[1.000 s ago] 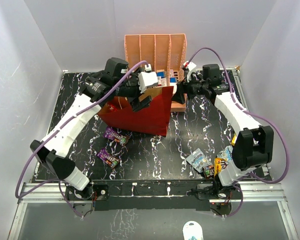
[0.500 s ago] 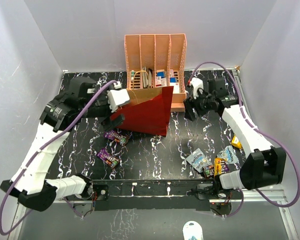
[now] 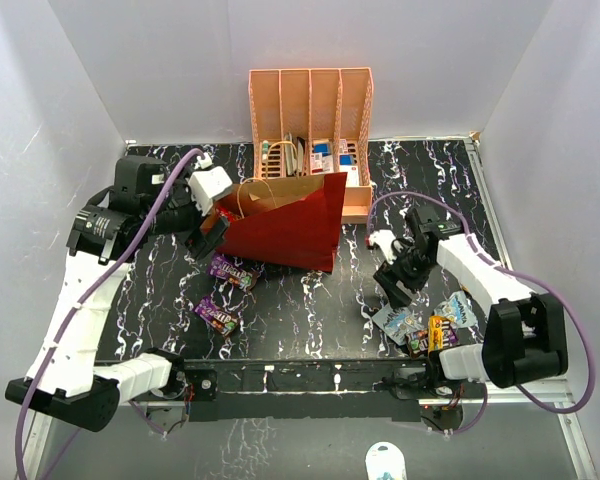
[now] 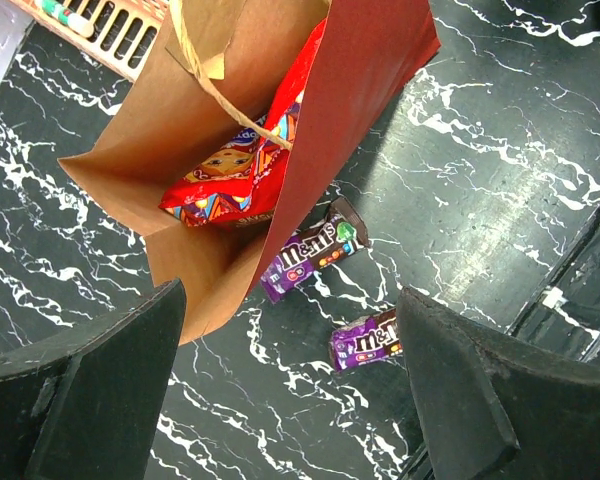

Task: Place the snacks into the paper bag
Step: Pick up the snack from the center of the board.

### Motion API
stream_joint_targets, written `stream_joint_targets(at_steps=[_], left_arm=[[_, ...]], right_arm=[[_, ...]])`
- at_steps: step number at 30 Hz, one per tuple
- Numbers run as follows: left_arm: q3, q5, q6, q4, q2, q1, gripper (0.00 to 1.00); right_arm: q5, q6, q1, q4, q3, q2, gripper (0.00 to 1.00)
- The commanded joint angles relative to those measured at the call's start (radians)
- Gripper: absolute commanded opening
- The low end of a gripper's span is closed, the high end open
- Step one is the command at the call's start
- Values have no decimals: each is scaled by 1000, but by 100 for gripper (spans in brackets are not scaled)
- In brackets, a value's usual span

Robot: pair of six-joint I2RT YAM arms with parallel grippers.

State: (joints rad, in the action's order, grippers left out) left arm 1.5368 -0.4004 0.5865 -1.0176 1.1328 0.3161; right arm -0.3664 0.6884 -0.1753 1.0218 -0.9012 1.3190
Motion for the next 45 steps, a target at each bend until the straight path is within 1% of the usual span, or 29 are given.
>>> stream_joint_targets(at_steps=[1,10,14,18,25,28,32,35,37,42,45], left_arm=[[-15,-47,-18,18,-12,-26,85],[-13,-79,-20,26,-5,-45,85],[-22,-88,-20,30,-7,-47,85],[-29,-91,-20,36,-4,-49,85],[-23,-107,-20,34,-2,-52,85],[-25,-113,-19,36,-1,-54,85],[-33,-102,-28,49,0,-56,85],[-37,-74,-56,78,-1,-57,85],[-40,-57,-76,100,-2,-62,85],[-41,-44,-131,160,0,-66,85],[-25,-70,-161,178,6,-67,87]], right_arm=[[18,89,-4,-35,28,41,75],[6,114,-1,-61,1,196,74],[-32,132,2,-51,-5,231,74],[-63,154,8,-45,3,261,69],[-116,184,39,-34,12,310,54],[-165,198,55,-26,5,324,48],[-242,232,77,21,-35,356,32],[-284,270,100,64,-66,365,16],[-314,295,115,100,-94,366,8],[-396,327,136,186,-186,337,8],[-455,328,136,211,-244,296,8]])
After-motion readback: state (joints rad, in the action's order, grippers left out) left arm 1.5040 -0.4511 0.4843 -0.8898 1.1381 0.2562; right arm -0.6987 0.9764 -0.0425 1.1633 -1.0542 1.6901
